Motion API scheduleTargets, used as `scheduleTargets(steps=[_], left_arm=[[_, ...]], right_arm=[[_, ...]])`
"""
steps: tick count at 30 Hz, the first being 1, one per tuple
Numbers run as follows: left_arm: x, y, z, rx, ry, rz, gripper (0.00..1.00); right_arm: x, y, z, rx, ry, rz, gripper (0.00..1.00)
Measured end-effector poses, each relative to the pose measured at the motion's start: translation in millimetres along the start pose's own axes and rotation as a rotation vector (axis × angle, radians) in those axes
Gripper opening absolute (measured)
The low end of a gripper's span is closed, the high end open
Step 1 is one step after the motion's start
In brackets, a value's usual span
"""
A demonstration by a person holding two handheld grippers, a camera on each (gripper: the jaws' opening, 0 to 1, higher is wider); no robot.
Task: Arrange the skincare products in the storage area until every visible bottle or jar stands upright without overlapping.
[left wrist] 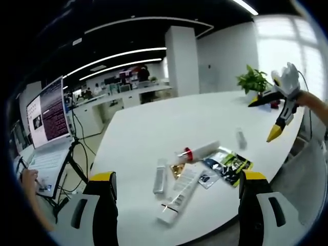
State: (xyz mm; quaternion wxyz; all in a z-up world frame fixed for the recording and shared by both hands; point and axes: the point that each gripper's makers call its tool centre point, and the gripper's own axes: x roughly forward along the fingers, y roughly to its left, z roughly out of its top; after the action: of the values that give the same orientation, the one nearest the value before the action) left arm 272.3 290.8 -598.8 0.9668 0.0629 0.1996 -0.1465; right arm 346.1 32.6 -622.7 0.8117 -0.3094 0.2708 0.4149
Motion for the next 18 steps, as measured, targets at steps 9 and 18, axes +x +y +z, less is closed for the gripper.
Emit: scheduleTargets(steps=[9, 18], left_arm=[[-0.2, -1.0, -1.9, -0.002, 0.005, 0.001, 0.97], [-0.3, -0.3, -5.6, -0.013, 0.011, 0.006, 0.97]], right_arm=[[17.4, -3.1, 7.2, -0.053, 0.024, 0.052, 0.91], [36.6, -4.5, 14.8, -0.065, 0.031, 0.112, 0.84]])
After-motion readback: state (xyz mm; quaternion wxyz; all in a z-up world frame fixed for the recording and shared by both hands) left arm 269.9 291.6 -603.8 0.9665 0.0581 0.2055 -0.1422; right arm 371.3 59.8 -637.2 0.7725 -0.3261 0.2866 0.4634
